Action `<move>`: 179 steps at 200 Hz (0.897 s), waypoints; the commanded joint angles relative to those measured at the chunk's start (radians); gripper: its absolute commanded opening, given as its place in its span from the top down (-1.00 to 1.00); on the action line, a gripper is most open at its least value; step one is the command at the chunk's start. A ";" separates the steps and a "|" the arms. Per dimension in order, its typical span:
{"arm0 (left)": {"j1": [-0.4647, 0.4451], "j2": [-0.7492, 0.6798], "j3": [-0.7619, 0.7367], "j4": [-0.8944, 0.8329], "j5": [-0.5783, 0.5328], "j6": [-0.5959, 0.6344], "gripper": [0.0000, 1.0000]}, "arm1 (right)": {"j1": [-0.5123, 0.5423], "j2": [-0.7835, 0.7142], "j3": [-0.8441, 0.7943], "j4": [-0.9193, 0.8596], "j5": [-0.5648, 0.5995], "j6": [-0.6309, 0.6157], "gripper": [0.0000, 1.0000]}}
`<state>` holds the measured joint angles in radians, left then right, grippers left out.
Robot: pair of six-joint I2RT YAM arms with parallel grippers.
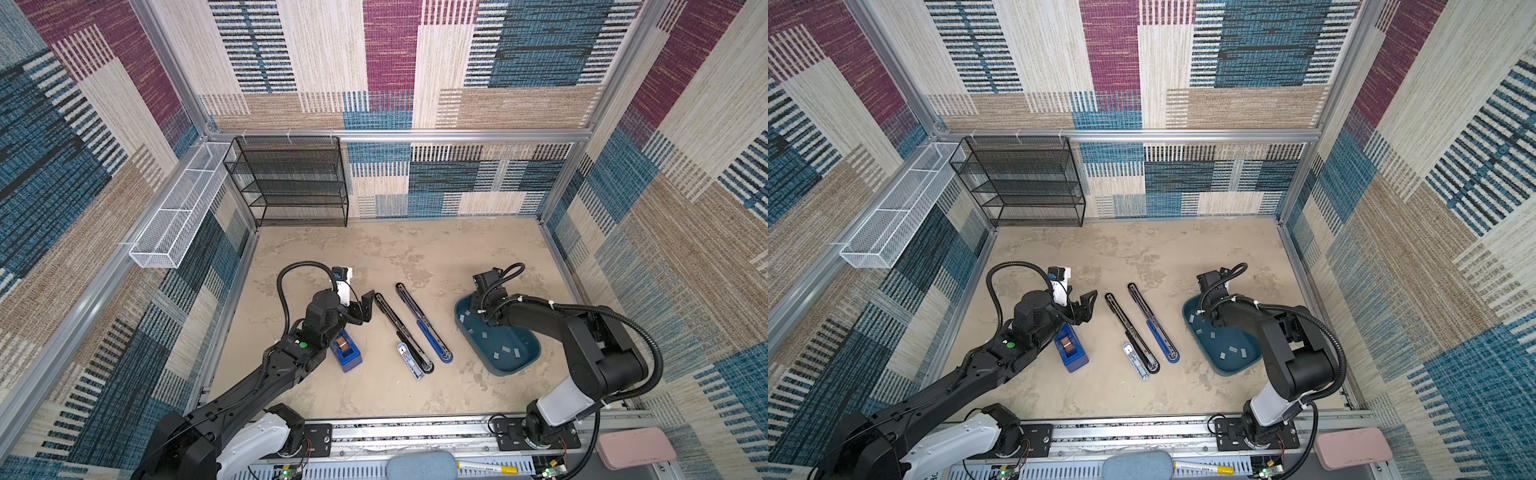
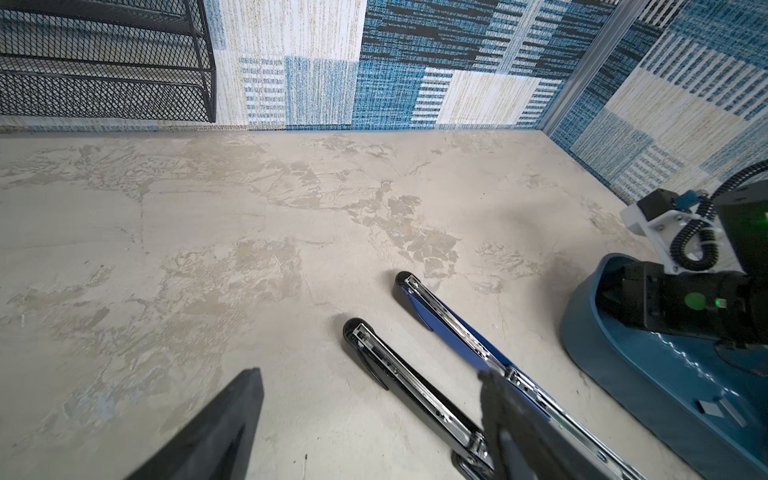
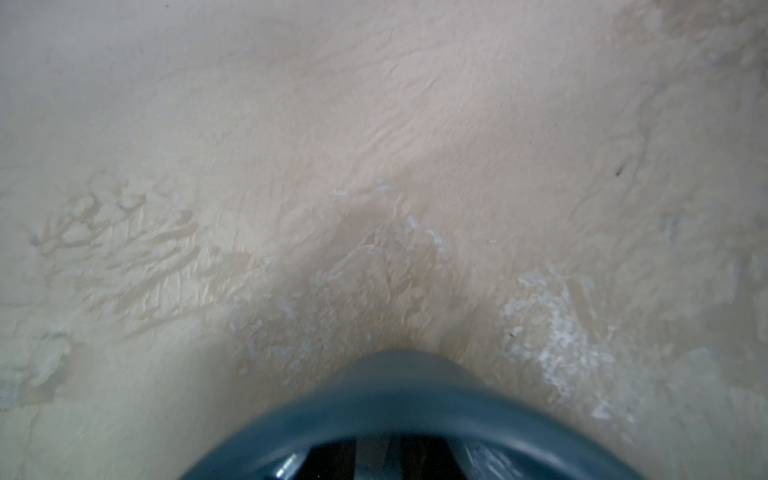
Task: Load the staples into the stapler
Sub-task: 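Lower the right gripper into the teal tray and grasp a grey staple strip, then lift the staple strip and carry it toward the blue stapler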
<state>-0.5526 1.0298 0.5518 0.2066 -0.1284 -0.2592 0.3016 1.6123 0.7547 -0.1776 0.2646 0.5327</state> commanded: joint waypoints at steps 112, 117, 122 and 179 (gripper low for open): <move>0.000 -0.007 0.004 0.033 -0.007 -0.012 -0.71 | 0.003 -0.141 -0.024 -0.136 -0.054 -0.032 0.68; 0.000 -0.008 0.004 0.033 -0.006 -0.010 -0.71 | 0.003 -0.147 -0.020 -0.136 -0.052 -0.037 0.68; 0.000 -0.008 0.003 0.031 -0.007 -0.010 -0.71 | 0.002 -0.156 -0.019 -0.136 -0.050 -0.041 0.68; 0.001 -0.002 0.003 0.034 -0.004 -0.012 -0.70 | 0.003 -0.266 -0.045 -0.121 -0.036 -0.050 0.63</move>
<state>-0.5526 1.0264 0.5518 0.2066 -0.1284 -0.2592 0.3035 1.3777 0.7181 -0.3111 0.2127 0.4942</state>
